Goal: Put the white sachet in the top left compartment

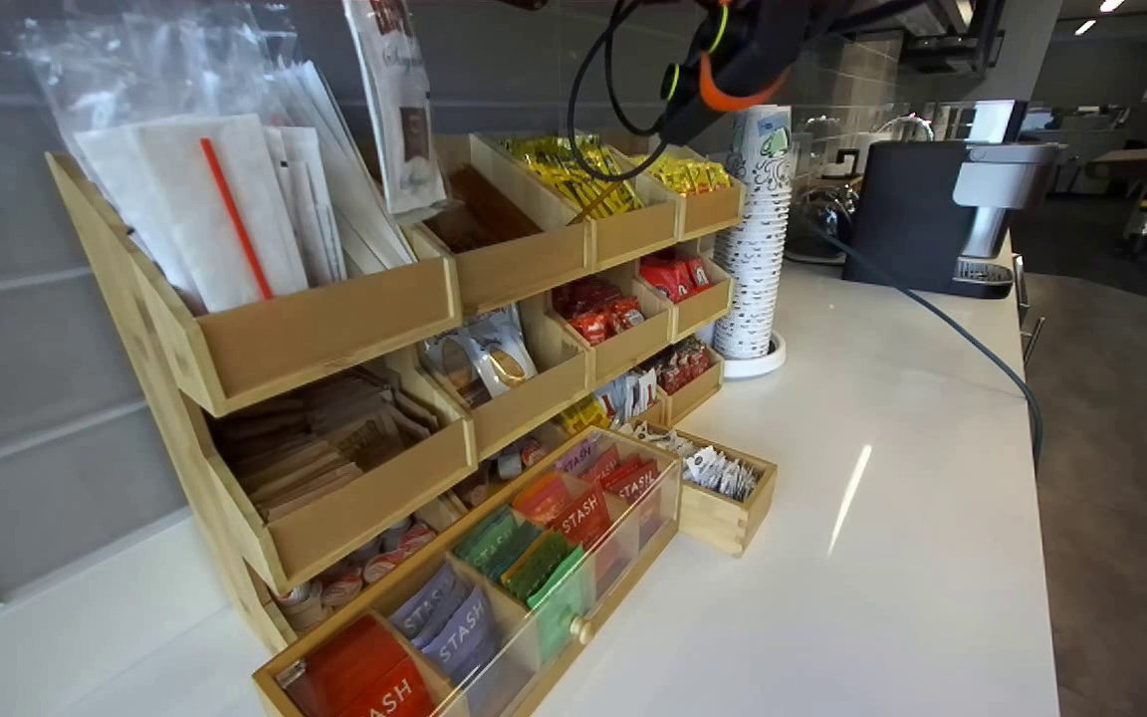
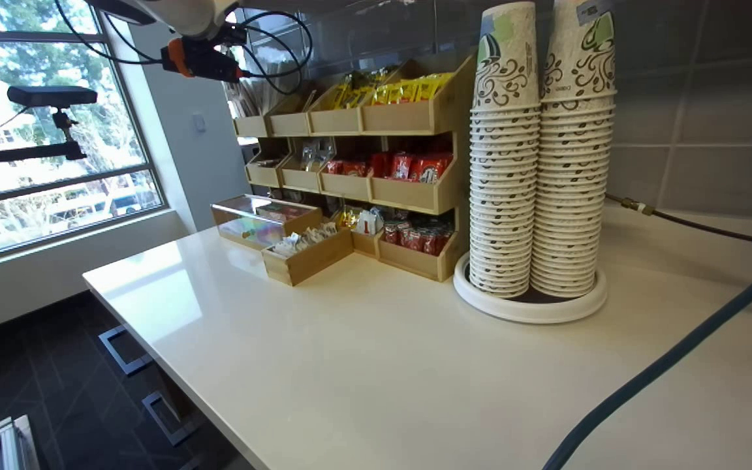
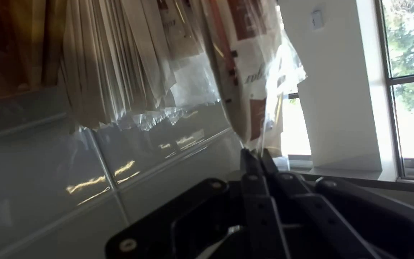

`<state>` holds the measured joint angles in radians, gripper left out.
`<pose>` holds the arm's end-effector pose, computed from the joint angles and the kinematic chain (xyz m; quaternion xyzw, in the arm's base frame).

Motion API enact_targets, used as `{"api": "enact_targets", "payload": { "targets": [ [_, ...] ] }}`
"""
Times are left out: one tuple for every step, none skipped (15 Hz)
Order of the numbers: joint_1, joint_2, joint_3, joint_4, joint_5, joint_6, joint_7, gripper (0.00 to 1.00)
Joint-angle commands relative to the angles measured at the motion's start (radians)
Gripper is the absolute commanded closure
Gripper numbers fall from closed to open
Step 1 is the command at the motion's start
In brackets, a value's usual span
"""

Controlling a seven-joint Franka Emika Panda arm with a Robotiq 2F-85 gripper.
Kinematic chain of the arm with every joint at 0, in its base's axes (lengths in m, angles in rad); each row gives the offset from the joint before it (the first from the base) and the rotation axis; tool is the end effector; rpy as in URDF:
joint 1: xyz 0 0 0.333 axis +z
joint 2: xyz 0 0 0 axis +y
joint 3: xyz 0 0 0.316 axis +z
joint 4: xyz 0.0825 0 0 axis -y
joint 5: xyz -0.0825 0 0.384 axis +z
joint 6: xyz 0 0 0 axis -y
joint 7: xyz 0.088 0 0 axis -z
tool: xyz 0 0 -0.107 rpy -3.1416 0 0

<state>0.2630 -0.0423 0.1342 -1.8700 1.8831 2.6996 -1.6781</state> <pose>0.5549 0.1994 0.5902 -0.7163 -0.1988 -0.5711 0.3481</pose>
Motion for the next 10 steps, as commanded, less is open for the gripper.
{"api": "enact_targets", "payload": {
  "targets": [
    [0.003, 0.068, 0.005, 0.087, 0.146, 0.031, -0.162, 0.99],
    [0.003, 0.078, 0.004, 0.098, 0.183, 0.035, -0.208, 0.99],
    [0.003, 0.088, 0.003, 0.108, 0.215, 0.041, -0.243, 0.99],
    [0.003, 0.098, 0.003, 0.118, 0.247, 0.048, -0.281, 0.99],
    [0.004, 0.107, 0.002, 0.127, 0.278, 0.055, -0.321, 0.99],
    [0.004, 0.115, 0.001, 0.134, 0.305, 0.064, -0.359, 0.99],
    [0.006, 0.119, 0.001, 0.141, 0.327, 0.08, -0.393, 0.99],
    [0.008, 0.118, 0.002, 0.14, 0.346, 0.089, -0.416, 0.99],
    [0.009, 0.119, 0.003, 0.143, 0.361, 0.101, -0.439, 0.99],
    [0.01, 0.121, 0.004, 0.145, 0.371, 0.112, -0.455, 0.99]
  ]
}}
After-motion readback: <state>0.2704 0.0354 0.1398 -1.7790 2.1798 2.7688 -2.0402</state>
